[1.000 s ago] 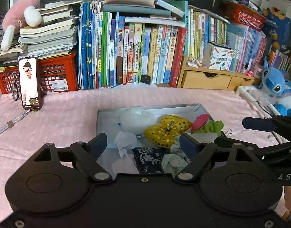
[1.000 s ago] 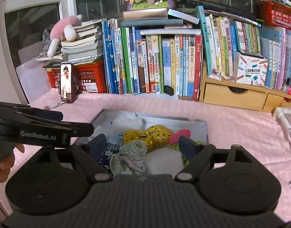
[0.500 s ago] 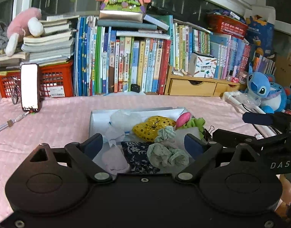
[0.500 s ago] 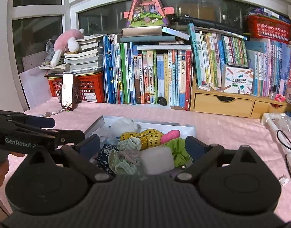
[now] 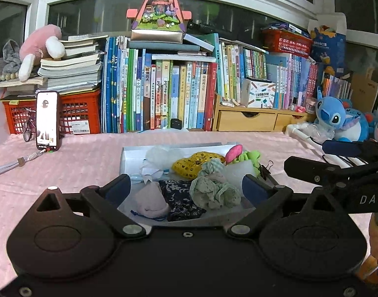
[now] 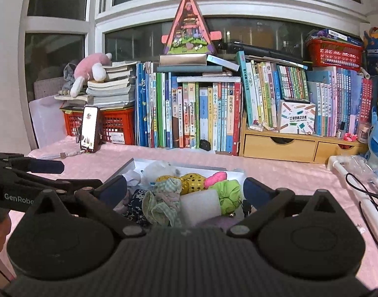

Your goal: Organize soft objects

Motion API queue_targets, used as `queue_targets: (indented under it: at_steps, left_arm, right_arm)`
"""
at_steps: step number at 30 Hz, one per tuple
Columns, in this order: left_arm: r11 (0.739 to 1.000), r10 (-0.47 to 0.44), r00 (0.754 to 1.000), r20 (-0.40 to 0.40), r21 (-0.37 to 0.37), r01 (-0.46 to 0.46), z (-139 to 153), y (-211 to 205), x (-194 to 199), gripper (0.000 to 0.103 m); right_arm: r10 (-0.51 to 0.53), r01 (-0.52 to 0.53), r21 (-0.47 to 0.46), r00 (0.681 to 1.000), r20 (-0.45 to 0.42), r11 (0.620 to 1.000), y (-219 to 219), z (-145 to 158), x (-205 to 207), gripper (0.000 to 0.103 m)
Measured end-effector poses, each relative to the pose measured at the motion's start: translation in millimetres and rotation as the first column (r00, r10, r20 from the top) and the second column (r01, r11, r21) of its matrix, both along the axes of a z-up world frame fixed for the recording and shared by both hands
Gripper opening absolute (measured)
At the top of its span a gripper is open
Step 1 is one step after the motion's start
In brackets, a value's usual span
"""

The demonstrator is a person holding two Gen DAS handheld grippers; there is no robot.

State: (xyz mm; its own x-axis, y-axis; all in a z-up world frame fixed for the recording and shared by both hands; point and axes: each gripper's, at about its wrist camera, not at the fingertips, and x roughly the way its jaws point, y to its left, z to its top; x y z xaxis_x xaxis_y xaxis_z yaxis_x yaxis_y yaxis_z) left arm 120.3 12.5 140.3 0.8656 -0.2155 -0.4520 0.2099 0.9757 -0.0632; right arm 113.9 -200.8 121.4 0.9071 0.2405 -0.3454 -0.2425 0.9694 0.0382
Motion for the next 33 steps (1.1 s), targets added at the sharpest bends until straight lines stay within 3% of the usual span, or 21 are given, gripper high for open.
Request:
queue_targets:
  at_steps: [10,21,33]
  left_arm:
    - [1.000,0.026,0.999,0.019,-0.004,-0.025,-9,7,-21,0.097]
    - [0.999,0.030,0.995,0.098,0.009,-0.031,-12,14,-55,0.099]
    - [0.996,0.084,0.996,0.038,0.028,-0.085,-40,23,-100,0.100]
  right_arm:
    - [-0.042,0.042,0.019,0.998,0.038,0.999,-3,-11,-20,0.103]
    - [-0.095,0.092,0.034,0.989,0.114,0.995,-10,-16,-48,0.103]
    - [-0.093,0.092,0.013,0.986,0.135,0.996,-11,-37,-91,0.103]
